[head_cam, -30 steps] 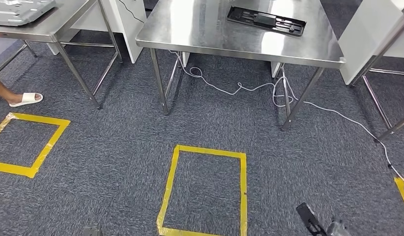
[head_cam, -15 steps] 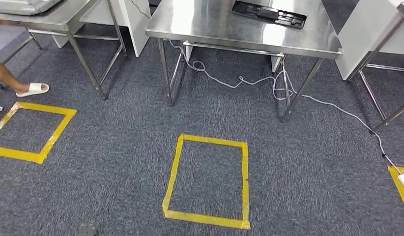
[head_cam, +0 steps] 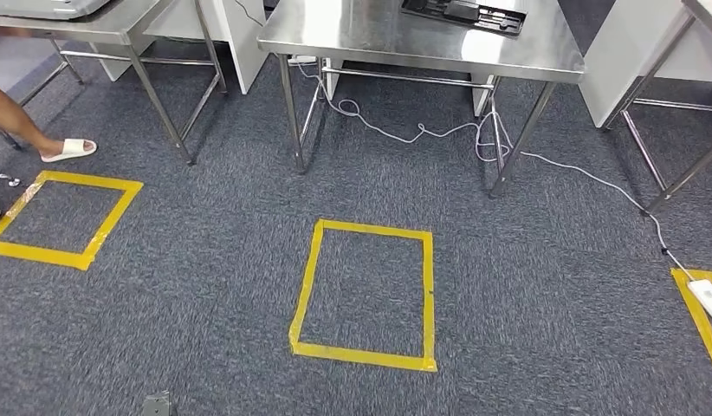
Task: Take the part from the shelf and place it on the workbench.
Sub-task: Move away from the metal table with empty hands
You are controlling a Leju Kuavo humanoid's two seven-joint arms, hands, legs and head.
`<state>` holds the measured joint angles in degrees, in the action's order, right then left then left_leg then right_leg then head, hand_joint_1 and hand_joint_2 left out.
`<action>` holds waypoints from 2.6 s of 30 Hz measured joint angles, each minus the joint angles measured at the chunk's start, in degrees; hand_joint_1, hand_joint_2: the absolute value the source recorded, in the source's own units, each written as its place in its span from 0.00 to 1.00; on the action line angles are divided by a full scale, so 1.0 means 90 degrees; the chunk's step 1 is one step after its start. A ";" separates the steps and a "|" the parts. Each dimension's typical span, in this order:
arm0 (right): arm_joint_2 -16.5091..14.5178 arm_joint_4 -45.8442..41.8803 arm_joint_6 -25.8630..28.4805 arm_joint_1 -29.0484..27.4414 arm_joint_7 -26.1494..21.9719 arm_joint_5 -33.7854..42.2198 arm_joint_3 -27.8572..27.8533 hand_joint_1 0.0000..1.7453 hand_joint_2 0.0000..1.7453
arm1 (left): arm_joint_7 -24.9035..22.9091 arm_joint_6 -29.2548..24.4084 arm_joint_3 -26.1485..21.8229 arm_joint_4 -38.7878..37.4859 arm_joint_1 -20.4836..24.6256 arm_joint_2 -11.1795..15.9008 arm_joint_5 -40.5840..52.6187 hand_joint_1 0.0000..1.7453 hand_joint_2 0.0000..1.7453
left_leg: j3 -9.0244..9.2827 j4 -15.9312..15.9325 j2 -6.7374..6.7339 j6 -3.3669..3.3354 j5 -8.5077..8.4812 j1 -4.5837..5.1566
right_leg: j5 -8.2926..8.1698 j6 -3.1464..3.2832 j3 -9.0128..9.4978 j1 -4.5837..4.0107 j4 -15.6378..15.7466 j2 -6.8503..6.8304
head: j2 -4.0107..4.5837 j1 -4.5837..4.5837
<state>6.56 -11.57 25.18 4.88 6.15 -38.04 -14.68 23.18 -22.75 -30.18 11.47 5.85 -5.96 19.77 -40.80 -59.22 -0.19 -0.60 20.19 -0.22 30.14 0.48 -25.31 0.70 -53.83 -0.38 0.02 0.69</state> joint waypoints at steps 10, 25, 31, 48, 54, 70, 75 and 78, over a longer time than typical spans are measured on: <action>-0.0073 0.0008 -0.0084 -0.0078 -0.0015 -0.0035 -0.0080 0.00 1.00 | -0.0009 0.0001 -0.0003 0.0002 0.0005 0.0025 0.0014 0.00 0.00 | 0.1251 -0.0212 0.0047 0.0143 0.0992 -0.0115 | -0.0634 -0.0099 -0.0922 0.0007 -0.0337 -0.0018 | 0.0000 0.0028; -0.0059 0.0010 -0.0324 -0.0061 -0.0096 -0.0093 -0.0081 0.00 1.00 | 0.0032 -0.0044 -0.0005 0.0003 0.0017 0.0052 0.0055 0.00 0.00 | 0.0670 0.0162 -0.0004 -0.0087 0.0339 -0.0070 | -0.0024 -0.0445 -0.0307 0.0083 -0.0280 0.0022 | 0.0000 -0.0046; -0.0070 0.0010 -0.0324 -0.0062 -0.0096 -0.0093 -0.0081 0.00 1.00 | 0.0032 -0.0044 -0.0005 0.0004 0.0018 0.0067 0.0055 0.00 0.00 | 0.0670 0.0152 -0.0009 -0.0107 0.0334 -0.0044 | -0.0122 -0.0357 -0.0239 0.0083 -0.0078 0.0031 | 0.0000 -0.0015; -0.0103 0.0010 -0.0435 -0.0055 -0.0106 -0.0155 -0.0091 0.00 1.00 | -0.0036 -0.0044 -0.0015 0.0003 0.0007 0.0080 0.0033 0.00 0.00 | 0.0625 0.0268 -0.0003 0.0038 0.0134 -0.0151 | -0.0234 -0.0164 -0.0355 -0.0044 -0.0105 0.0027 | 0.0000 -0.0001; -0.0104 0.0010 -0.0460 -0.0036 -0.0115 -0.0149 -0.0135 0.00 1.00 | -0.0036 -0.0044 -0.0015 0.0003 0.0007 0.0080 0.0033 0.00 0.00 | 0.0613 0.0265 -0.0002 0.0039 0.0134 -0.0142 | -0.0235 -0.0164 -0.0366 -0.0037 -0.0105 0.0026 | 0.0000 -0.0002; -0.0080 0.0011 -0.0530 -0.0073 -0.0081 -0.0033 -0.0352 0.00 1.00 | -0.0078 -0.0001 -0.0013 0.0003 0.0022 0.0035 0.0143 0.00 0.00 | 0.0688 0.0661 -0.0101 -0.0120 -0.0113 -0.0248 | 0.0509 -0.0346 -0.1221 0.0158 -0.1820 0.0034 | 0.0000 -0.0040; -0.0081 0.0011 -0.0565 -0.0074 -0.0083 -0.0039 -0.0367 0.00 1.00 | -0.0083 0.0006 -0.0013 0.0004 0.0008 0.0030 0.0149 0.00 0.00 | 0.0499 0.0376 -0.0224 0.0275 -0.0055 -0.0419 | -0.0161 -0.0718 -0.0577 0.0347 -0.0365 -0.0246 | 0.0000 -0.0074; -0.0091 0.0009 -0.0614 -0.0042 -0.0084 -0.0049 -0.0372 0.00 1.00 | -0.0084 0.0008 -0.0013 0.0003 -0.0006 0.0035 0.0147 0.00 0.00 | 0.0567 0.0348 -0.0367 0.0423 0.0036 -0.0432 | -0.0222 -0.0392 -0.0690 0.0289 -0.0431 -0.0173 | 0.0000 -0.0038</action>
<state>5.74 -11.49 19.66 4.50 5.40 -38.48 -18.02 22.43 -22.68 -30.29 11.50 5.79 -5.64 21.09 -35.69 -56.09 -3.49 3.21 20.51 -4.11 28.15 -3.04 -31.52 3.30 -57.71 -1.94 0.02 0.36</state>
